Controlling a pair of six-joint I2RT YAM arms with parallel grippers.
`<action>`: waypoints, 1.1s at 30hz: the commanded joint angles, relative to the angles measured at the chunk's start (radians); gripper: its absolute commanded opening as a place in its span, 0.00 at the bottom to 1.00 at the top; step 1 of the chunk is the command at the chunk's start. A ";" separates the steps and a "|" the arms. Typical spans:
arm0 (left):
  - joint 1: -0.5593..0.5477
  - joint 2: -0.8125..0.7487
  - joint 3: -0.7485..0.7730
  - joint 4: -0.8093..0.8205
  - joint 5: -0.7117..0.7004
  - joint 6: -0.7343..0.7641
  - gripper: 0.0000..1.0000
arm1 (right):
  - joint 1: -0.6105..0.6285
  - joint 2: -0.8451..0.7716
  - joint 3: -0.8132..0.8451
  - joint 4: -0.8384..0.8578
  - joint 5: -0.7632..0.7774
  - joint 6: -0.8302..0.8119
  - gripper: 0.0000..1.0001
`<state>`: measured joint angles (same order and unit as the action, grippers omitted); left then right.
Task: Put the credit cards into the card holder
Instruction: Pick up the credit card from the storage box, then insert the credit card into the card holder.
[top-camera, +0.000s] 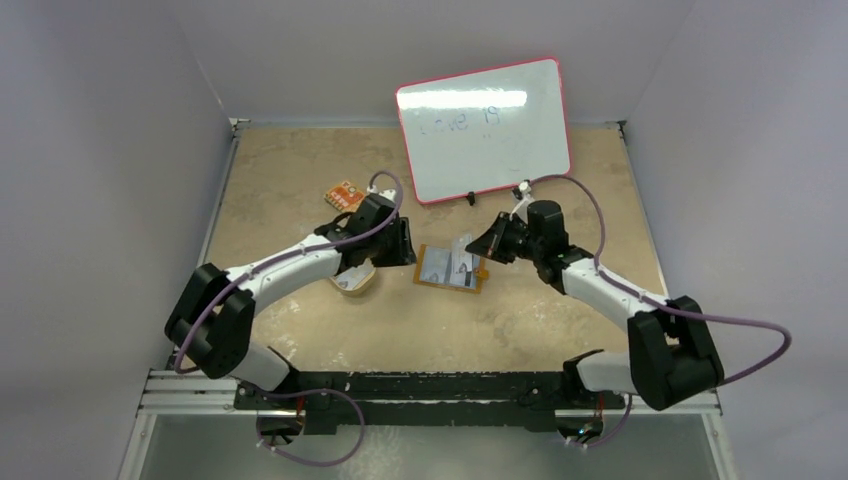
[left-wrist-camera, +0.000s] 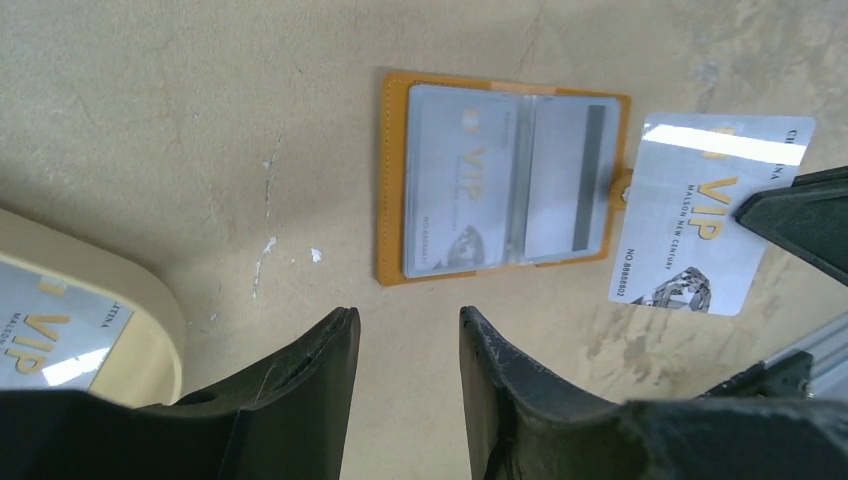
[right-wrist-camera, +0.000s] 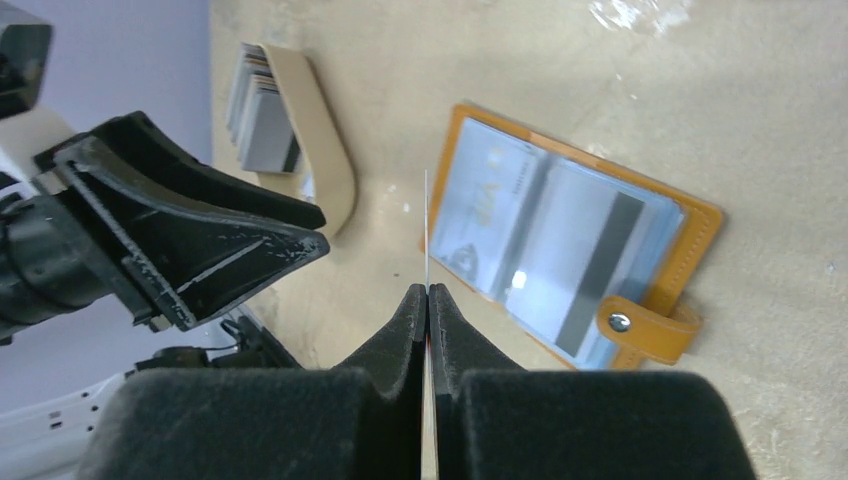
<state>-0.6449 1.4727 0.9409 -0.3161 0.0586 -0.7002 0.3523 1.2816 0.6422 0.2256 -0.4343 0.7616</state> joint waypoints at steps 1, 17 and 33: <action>-0.034 0.067 0.050 0.056 -0.060 0.021 0.40 | -0.003 0.055 -0.037 0.110 0.022 -0.012 0.00; -0.064 0.254 0.073 0.103 -0.080 0.050 0.19 | -0.029 0.293 -0.048 0.275 -0.052 0.053 0.00; -0.122 0.271 0.021 0.140 -0.090 0.025 0.12 | -0.030 0.383 -0.079 0.371 -0.131 0.063 0.00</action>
<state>-0.7578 1.7470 0.9798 -0.2203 -0.0204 -0.6693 0.3241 1.6573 0.5816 0.5480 -0.5289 0.8299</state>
